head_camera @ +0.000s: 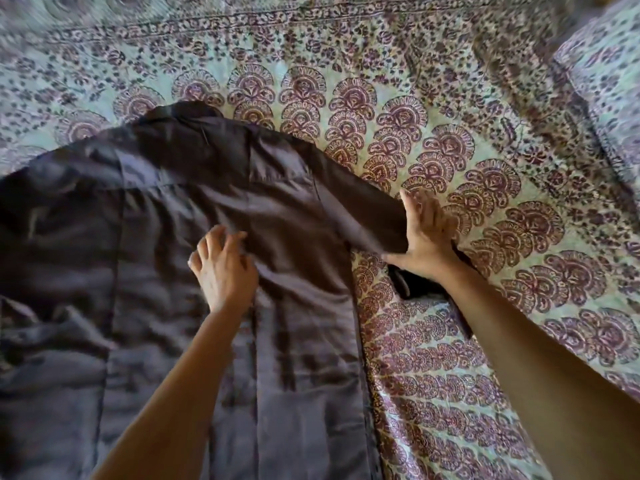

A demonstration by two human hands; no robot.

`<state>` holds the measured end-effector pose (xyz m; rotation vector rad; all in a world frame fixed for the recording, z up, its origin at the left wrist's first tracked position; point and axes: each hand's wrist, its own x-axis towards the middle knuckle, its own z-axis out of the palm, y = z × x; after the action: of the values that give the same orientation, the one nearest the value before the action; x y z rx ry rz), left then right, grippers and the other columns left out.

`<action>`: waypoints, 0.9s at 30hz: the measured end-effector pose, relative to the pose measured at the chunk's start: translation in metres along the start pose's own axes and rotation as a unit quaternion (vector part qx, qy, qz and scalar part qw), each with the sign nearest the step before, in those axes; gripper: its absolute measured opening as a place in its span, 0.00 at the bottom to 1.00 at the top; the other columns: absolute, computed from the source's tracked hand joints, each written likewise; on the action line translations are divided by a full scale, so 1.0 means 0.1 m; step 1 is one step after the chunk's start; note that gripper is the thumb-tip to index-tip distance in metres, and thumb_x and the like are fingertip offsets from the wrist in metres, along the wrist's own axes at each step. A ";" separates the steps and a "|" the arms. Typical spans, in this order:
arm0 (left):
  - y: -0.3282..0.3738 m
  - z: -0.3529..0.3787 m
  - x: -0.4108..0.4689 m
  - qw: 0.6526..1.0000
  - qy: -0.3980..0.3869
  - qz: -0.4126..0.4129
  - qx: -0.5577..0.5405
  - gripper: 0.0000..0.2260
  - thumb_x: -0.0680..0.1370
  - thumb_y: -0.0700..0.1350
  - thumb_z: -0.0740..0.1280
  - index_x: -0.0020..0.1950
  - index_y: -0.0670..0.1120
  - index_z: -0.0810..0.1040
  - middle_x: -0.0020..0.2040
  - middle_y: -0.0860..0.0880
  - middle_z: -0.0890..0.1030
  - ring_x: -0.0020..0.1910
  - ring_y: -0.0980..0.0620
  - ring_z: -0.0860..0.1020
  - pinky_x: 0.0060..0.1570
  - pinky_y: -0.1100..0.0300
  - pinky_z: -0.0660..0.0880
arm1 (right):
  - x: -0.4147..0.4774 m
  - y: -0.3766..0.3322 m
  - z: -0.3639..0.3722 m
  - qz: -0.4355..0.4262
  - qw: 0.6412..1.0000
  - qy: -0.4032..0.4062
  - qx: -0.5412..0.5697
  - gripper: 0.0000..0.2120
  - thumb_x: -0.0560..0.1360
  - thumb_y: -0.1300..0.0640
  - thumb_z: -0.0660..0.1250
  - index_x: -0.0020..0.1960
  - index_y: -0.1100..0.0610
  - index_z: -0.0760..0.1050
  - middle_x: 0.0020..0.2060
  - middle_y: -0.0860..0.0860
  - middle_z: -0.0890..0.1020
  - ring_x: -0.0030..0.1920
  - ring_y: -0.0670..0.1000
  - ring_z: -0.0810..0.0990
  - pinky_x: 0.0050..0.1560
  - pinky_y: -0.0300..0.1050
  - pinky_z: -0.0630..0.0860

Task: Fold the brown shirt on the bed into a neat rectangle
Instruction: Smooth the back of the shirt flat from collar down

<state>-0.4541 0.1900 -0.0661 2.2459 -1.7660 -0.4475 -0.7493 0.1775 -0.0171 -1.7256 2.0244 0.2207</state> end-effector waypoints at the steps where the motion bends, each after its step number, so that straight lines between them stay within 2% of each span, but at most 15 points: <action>1: 0.02 -0.02 0.15 1.000 0.007 0.002 -0.003 0.21 0.67 0.45 0.59 0.58 0.48 0.78 0.65 0.43 0.72 0.63 0.41 0.67 0.61 0.47 0.60 | 0.11 -0.09 0.00 -0.034 0.997 -0.023 0.072 0.55 0.64 0.39 0.71 0.75 0.48 0.37 0.75 0.57 0.39 0.74 0.59 0.38 0.71 0.63 0.39; 3: 0.06 -0.04 0.44 1.000 0.016 0.017 -0.005 0.18 0.69 0.44 0.60 0.58 0.47 0.78 0.66 0.44 0.71 0.64 0.41 0.67 0.61 0.47 0.61 | 0.37 -0.32 -0.03 -0.058 0.981 -0.054 0.174 0.53 0.61 0.29 0.63 0.76 0.48 0.42 0.76 0.54 0.45 0.75 0.55 0.42 0.73 0.62 0.42; 5: 0.07 -0.04 0.74 0.999 0.023 0.037 -0.005 0.17 0.72 0.45 0.60 0.59 0.48 0.78 0.68 0.45 0.70 0.65 0.42 0.67 0.62 0.47 0.61 | 0.66 -0.55 -0.05 -0.048 0.972 -0.016 0.229 0.46 0.66 0.28 0.59 0.75 0.51 0.53 0.74 0.54 0.58 0.74 0.55 0.55 0.72 0.58 0.53; 7: 0.07 -0.03 1.06 0.998 0.014 0.057 0.015 0.18 0.75 0.47 0.60 0.64 0.50 0.74 0.72 0.46 0.66 0.70 0.44 0.63 0.66 0.48 0.58 | 0.96 -0.75 -0.05 -0.007 0.967 0.076 0.244 0.29 0.76 0.41 0.60 0.70 0.56 0.63 0.67 0.57 0.69 0.68 0.58 0.66 0.67 0.53 0.62; 8: 0.08 -0.03 1.14 0.997 -0.005 0.064 0.031 0.19 0.77 0.48 0.60 0.67 0.51 0.71 0.74 0.46 0.63 0.72 0.45 0.60 0.68 0.47 0.55 | 1.05 -0.81 -0.05 0.026 0.970 0.099 0.220 0.23 0.77 0.47 0.60 0.68 0.58 0.66 0.64 0.59 0.72 0.65 0.59 0.69 0.64 0.51 0.66; 9: 0.08 -0.02 1.26 0.996 -0.025 0.069 0.047 0.20 0.78 0.49 0.60 0.70 0.52 0.67 0.76 0.47 0.59 0.74 0.46 0.56 0.70 0.47 0.51 | 1.16 -0.87 -0.05 0.057 0.974 0.091 0.201 0.21 0.77 0.49 0.61 0.66 0.59 0.67 0.63 0.59 0.73 0.63 0.60 0.71 0.61 0.50 0.67; 11: 0.08 0.03 1.48 0.994 -0.061 0.068 0.065 0.23 0.79 0.51 0.59 0.74 0.55 0.61 0.77 0.48 0.53 0.76 0.47 0.50 0.71 0.45 0.46 | 1.36 -0.97 -0.08 0.087 0.973 0.038 0.212 0.21 0.75 0.47 0.63 0.62 0.59 0.69 0.61 0.58 0.74 0.61 0.59 0.73 0.58 0.48 0.69; 13: 0.08 0.07 1.64 0.992 -0.090 0.059 0.072 0.24 0.79 0.53 0.59 0.75 0.56 0.58 0.78 0.48 0.50 0.76 0.47 0.48 0.72 0.43 0.44 | 1.48 -1.03 -0.17 0.078 0.962 0.008 0.263 0.16 0.73 0.44 0.66 0.50 0.57 0.74 0.53 0.56 0.79 0.55 0.56 0.77 0.52 0.46 0.71; 15: 0.08 0.11 1.72 0.989 -0.116 0.053 0.074 0.25 0.79 0.53 0.59 0.75 0.56 0.57 0.78 0.48 0.49 0.76 0.47 0.46 0.72 0.42 0.43 | 1.56 -1.02 -0.26 0.058 0.944 -0.023 0.323 0.10 0.71 0.48 0.68 0.41 0.55 0.75 0.43 0.53 0.79 0.47 0.53 0.76 0.46 0.43 0.70; 19: 0.06 0.21 1.74 0.988 -0.114 0.073 0.068 0.25 0.78 0.54 0.59 0.75 0.58 0.56 0.78 0.50 0.48 0.76 0.48 0.46 0.71 0.42 0.42 | 1.74 -0.91 -0.35 0.076 0.896 -0.096 0.427 0.04 0.70 0.57 0.69 0.39 0.54 0.75 0.36 0.51 0.80 0.39 0.52 0.78 0.39 0.39 0.71; 21: 0.02 0.23 1.76 0.989 -0.109 0.080 0.063 0.25 0.78 0.55 0.58 0.75 0.59 0.56 0.78 0.50 0.48 0.76 0.49 0.45 0.71 0.43 0.41 | 1.81 -0.84 -0.35 0.081 0.884 -0.108 0.449 0.08 0.71 0.59 0.70 0.37 0.53 0.72 0.32 0.48 0.79 0.34 0.48 0.77 0.36 0.39 0.70; 22: 0.00 0.24 1.75 0.988 -0.109 0.084 0.063 0.25 0.78 0.56 0.58 0.75 0.60 0.56 0.78 0.51 0.48 0.76 0.49 0.45 0.71 0.43 0.41 | 1.84 -0.81 -0.33 0.074 0.885 -0.107 0.448 0.10 0.70 0.60 0.71 0.37 0.52 0.70 0.33 0.47 0.78 0.36 0.47 0.76 0.37 0.39 0.70; 23: -0.02 0.25 1.75 0.988 -0.108 0.089 0.063 0.25 0.78 0.56 0.58 0.75 0.60 0.55 0.78 0.51 0.47 0.76 0.49 0.45 0.71 0.43 0.41 | 1.87 -0.78 -0.30 0.065 0.890 -0.090 0.442 0.11 0.70 0.61 0.72 0.38 0.51 0.69 0.35 0.47 0.77 0.39 0.47 0.75 0.38 0.39 0.70; 25: -0.03 0.26 1.74 0.988 -0.104 0.097 0.062 0.25 0.79 0.56 0.57 0.75 0.60 0.55 0.78 0.51 0.47 0.76 0.49 0.45 0.71 0.44 0.40 | 1.91 -0.78 -0.25 0.049 0.907 -0.005 0.419 0.12 0.69 0.62 0.72 0.39 0.51 0.70 0.38 0.47 0.76 0.43 0.48 0.74 0.41 0.39 0.71; 27: -0.03 0.25 1.74 0.987 -0.110 0.102 0.065 0.25 0.79 0.57 0.57 0.75 0.60 0.55 0.78 0.51 0.47 0.76 0.49 0.45 0.71 0.44 0.41 | 1.89 -0.85 -0.20 0.048 0.944 0.107 0.308 0.08 0.70 0.63 0.68 0.44 0.53 0.72 0.43 0.50 0.79 0.48 0.51 0.76 0.51 0.42 0.72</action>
<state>-0.4230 0.0215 -0.1048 2.1367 -2.1701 -0.5697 -0.6906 -0.0157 -0.0693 -1.2923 2.0267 -0.5419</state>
